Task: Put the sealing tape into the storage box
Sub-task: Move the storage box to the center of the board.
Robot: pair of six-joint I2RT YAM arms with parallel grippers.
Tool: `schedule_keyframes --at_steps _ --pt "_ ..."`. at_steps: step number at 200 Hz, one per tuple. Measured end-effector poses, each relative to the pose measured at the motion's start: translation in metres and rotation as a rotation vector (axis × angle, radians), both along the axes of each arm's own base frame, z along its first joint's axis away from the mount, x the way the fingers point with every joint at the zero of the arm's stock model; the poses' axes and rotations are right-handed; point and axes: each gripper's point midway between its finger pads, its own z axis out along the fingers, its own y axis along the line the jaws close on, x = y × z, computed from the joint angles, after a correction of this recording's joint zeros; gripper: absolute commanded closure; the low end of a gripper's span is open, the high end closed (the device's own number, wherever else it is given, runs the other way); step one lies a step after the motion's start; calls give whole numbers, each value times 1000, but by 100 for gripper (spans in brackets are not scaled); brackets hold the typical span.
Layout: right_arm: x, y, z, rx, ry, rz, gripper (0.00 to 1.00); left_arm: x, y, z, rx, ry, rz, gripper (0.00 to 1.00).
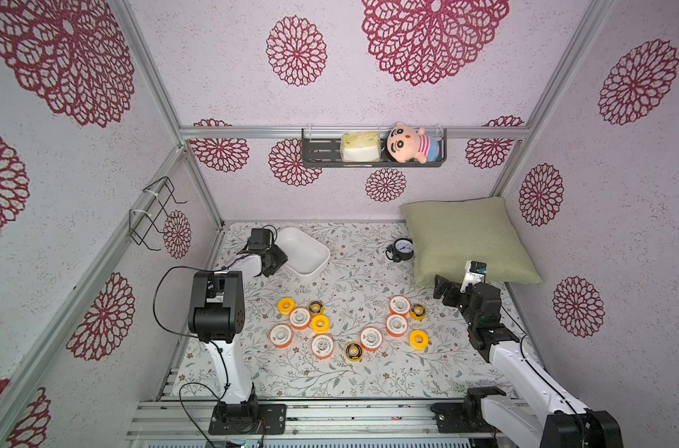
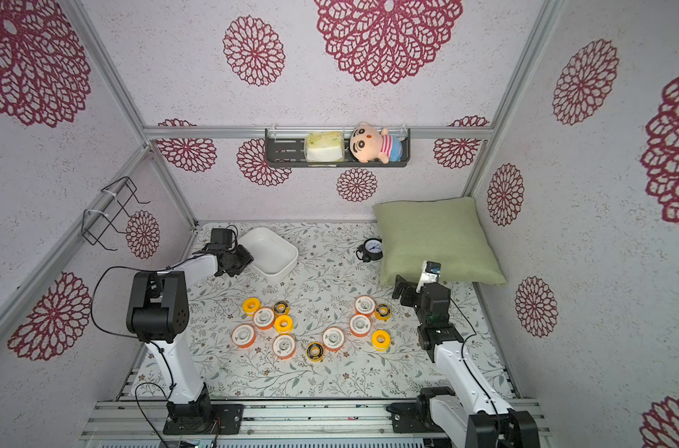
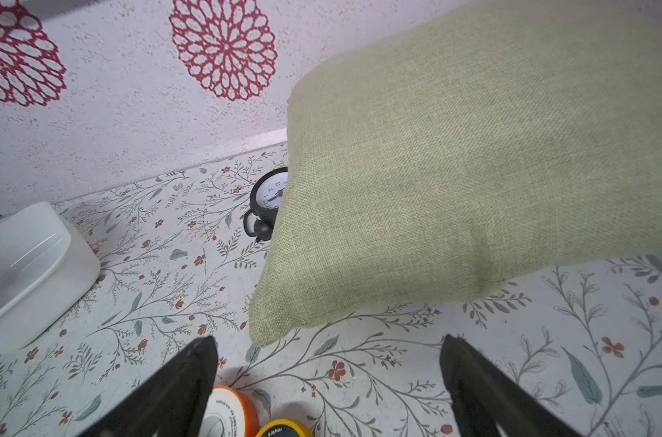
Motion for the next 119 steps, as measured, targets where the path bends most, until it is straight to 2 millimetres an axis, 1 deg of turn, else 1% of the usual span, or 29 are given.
schedule_keyframes --at_steps 22,45,68,84,119 --pt "0 0 0 4 2 1 1 2 -6 -2 -7 7 -18 80" --pt "0 2 -1 7 4 9 1 3 -13 1 -7 5 -40 85" --pt "-1 3 -2 9 7 14 1 2 -26 4 -5 9 -83 86" --pt "-1 3 -2 9 9 15 1 6 -38 9 -1 3 -121 86" --pt "0 4 -6 10 23 21 1 9 -73 18 6 -14 -231 86"
